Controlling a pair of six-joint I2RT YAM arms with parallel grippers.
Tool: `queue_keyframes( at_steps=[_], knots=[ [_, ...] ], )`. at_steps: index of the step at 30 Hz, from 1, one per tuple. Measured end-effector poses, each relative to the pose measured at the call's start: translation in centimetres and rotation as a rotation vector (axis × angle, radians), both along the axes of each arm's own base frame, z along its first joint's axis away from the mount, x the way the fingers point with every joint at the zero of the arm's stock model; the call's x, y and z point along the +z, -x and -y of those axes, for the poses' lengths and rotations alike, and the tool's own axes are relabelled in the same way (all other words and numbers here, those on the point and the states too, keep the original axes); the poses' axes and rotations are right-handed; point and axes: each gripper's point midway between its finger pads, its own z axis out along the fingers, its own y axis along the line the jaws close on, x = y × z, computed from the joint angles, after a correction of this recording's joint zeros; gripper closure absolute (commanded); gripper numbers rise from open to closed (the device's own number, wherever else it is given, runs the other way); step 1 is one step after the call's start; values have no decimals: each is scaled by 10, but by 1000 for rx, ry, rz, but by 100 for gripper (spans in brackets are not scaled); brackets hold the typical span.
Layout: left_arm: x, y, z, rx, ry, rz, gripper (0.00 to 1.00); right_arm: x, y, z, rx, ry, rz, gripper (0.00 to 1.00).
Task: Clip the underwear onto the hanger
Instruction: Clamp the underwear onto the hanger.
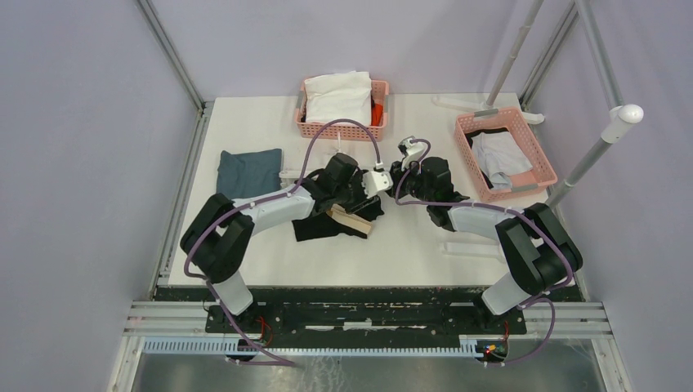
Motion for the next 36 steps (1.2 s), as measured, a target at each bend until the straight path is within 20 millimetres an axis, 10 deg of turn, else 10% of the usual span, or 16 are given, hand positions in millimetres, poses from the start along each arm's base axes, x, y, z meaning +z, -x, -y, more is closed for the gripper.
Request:
queue_keyframes(
  at_steps=[14, 25, 36],
  knots=[
    [30, 22, -25, -139, 34, 63, 36, 3, 1, 0, 3, 4, 8, 100],
    [-29, 52, -64, -336, -133, -110, 36, 3, 1, 1, 5, 11, 11, 100],
    [-33, 47, -56, -379, -134, -135, 38, 3, 1, 2, 8, 18, 16, 100]
  ],
)
